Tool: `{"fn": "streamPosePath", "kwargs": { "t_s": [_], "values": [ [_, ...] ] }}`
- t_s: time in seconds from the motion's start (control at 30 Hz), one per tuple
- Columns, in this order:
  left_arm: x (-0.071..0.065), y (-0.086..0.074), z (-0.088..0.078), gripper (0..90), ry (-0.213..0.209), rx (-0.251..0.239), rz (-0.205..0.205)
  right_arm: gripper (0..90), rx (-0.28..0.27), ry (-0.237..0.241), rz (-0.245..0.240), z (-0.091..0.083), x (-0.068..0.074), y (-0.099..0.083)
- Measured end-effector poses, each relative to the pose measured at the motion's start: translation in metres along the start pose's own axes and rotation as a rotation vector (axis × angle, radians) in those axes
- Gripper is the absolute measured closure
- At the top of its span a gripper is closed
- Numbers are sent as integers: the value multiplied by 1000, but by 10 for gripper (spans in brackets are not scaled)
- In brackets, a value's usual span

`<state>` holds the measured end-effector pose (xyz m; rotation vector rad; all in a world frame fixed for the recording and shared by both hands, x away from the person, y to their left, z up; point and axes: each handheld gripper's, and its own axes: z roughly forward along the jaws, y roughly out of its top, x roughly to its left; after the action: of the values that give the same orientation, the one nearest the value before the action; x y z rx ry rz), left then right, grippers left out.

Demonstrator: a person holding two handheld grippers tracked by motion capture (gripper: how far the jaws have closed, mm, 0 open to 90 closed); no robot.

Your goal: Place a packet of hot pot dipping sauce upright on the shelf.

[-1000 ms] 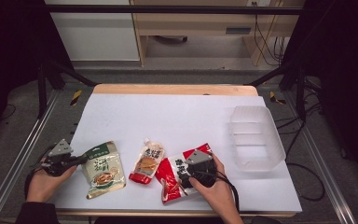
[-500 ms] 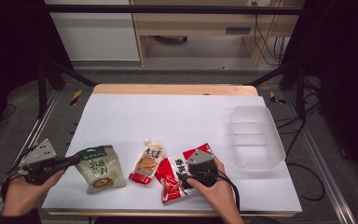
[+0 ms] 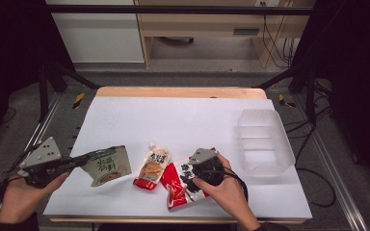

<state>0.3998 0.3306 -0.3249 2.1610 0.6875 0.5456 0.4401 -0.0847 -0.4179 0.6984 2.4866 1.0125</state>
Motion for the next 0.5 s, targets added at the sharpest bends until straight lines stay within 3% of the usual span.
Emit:
{"fn": "streamPosePath", "kwargs": {
  "t_s": [0.07,0.1,0.2,0.5],
  "values": [
    [1,8,5,900,-24,-14,4,156,10,11,-22,-2,-2,3],
    [2,13,8,900,-34,-19,8,168,38,47,-78,-8,-6,8],
    [5,25,22,900,-43,-22,20,162,89,54,-125,-13,-10,14],
    [5,57,44,900,-74,-27,70,114,128,46,-170,-20,-30,41]
  ]
}}
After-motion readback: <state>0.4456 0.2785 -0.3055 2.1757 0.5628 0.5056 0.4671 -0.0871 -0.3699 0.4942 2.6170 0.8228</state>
